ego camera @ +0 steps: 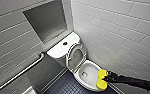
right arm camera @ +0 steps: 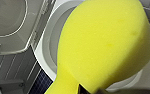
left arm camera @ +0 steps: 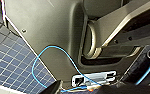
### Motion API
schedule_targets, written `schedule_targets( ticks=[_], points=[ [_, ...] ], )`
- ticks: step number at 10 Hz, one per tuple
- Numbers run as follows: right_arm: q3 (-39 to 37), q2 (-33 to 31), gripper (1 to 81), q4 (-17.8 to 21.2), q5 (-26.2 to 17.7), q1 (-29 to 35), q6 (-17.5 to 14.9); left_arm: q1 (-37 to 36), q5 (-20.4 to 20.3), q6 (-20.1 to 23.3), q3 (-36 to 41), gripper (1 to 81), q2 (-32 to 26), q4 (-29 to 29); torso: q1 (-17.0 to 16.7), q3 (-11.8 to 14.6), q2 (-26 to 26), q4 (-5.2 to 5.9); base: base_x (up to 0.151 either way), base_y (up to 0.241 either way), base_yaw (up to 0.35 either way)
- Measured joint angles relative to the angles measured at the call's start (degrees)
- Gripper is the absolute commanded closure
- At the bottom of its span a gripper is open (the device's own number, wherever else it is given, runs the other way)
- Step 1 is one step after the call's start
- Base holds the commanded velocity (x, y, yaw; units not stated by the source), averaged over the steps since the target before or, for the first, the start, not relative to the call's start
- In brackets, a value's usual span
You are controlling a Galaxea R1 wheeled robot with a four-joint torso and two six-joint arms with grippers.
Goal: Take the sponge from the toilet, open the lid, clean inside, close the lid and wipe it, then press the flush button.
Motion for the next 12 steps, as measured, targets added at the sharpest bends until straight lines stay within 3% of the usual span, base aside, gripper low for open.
schedule_targets(
  ticks=[9,10,12],
  points=[
    [0.0,0.2,81.1,0.0,0.4,-0.5,0.0,1.0,-2.1,0.0,0.0,1.0,0.0,-0.1,0.0,0.0,0.0,0.00,0.085,0.000,0.000],
    [0.0,0.0,81.1,0.0,0.4,-0.5,0.0,0.9,-2.2,0.0,0.0,1.0,0.0,-0.1,0.0,-0.3,0.0,0.19,0.097,0.000,0.000],
    [0.0,0.0,81.1,0.0,0.4,-0.5,0.0,0.6,-2.5,0.0,0.0,1.0,0.0,-0.1,0.0,-1.8,0.0,1.82,0.048,0.000,0.000]
  ],
)
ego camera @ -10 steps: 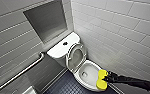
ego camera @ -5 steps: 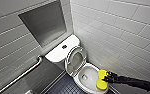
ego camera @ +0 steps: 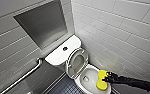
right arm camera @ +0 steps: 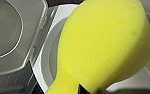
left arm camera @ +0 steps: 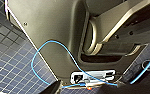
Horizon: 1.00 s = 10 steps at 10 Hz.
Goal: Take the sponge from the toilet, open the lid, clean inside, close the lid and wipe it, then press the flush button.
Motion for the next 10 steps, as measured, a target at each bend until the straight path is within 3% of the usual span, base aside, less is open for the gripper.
schedule_targets(
  ticks=[2,3,10],
  points=[
    [0.0,0.0,81.1,0.0,0.4,0.3,0.0,-0.4,-0.1,0.0,0.0,1.0,0.1,0.0,0.0,-1.7,0.0,1.81,0.000,0.000,0.000],
    [0.0,0.2,81.1,0.0,0.3,-0.1,0.0,-0.3,0.0,0.0,0.0,1.0,0.1,0.0,0.0,-2.0,0.0,2.21,0.000,0.000,0.000],
    [-5.5,7.3,81.1,0.0,0.0,1.6,-0.4,-0.2,-0.1,0.0,0.1,1.0,0.3,0.0,0.0,-2.1,0.0,2.25,0.000,0.000,0.000]
  ],
)
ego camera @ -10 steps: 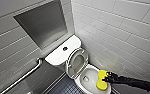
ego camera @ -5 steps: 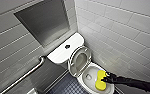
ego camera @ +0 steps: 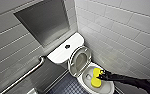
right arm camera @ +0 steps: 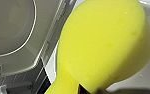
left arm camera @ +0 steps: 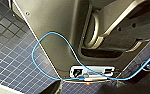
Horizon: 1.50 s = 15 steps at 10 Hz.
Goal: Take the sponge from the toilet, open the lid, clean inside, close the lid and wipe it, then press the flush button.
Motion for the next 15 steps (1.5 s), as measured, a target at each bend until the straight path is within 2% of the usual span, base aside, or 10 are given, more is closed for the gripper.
schedule_targets(
  ticks=[3,9,14,15],
  points=[
    [0.2,-0.6,81.1,-0.2,0.0,1.2,0.0,0.0,0.0,0.0,0.0,1.0,0.0,0.0,0.0,0.0,0.0,0.00,0.000,0.000,0.000],
    [0.6,-0.6,81.1,-0.4,-0.2,0.5,0.0,-0.1,-0.2,0.0,0.2,1.0,0.0,0.0,0.0,0.0,0.0,0.00,0.076,0.000,0.000],
    [0.5,1.6,81.1,-0.6,0.5,-0.3,0.0,0.2,-0.1,0.0,0.3,1.0,0.3,0.0,0.0,0.0,0.1,0.00,0.000,0.000,0.000],
    [-0.7,2.4,81.1,-0.6,1.8,-0.3,0.0,0.5,-0.1,0.0,0.2,1.0,0.3,0.0,0.0,0.0,0.1,0.00,0.000,0.000,0.000]
  ],
)
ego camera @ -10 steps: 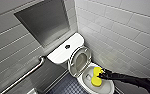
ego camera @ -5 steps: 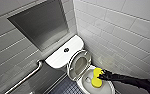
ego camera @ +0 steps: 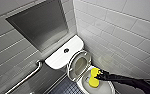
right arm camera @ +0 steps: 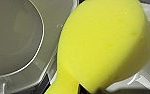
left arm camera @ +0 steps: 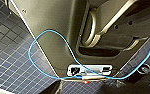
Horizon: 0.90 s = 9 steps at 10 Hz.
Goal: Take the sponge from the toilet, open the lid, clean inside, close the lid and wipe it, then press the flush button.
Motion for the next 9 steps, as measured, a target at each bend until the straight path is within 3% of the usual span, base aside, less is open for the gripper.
schedule_targets(
  ticks=[5,9],
  points=[
    [-10.8,3.6,81.1,0.0,7.5,-0.9,0.1,0.6,0.0,0.0,-0.1,1.0,-0.4,-0.9,0.0,0.0,0.0,0.00,0.000,0.000,0.000],
    [-11.9,1.9,81.1,0.0,13.3,-3.4,0.2,2.6,0.0,0.0,0.0,1.0,-0.4,-1.1,0.0,0.0,0.0,0.00,0.000,0.000,0.000]
  ],
)
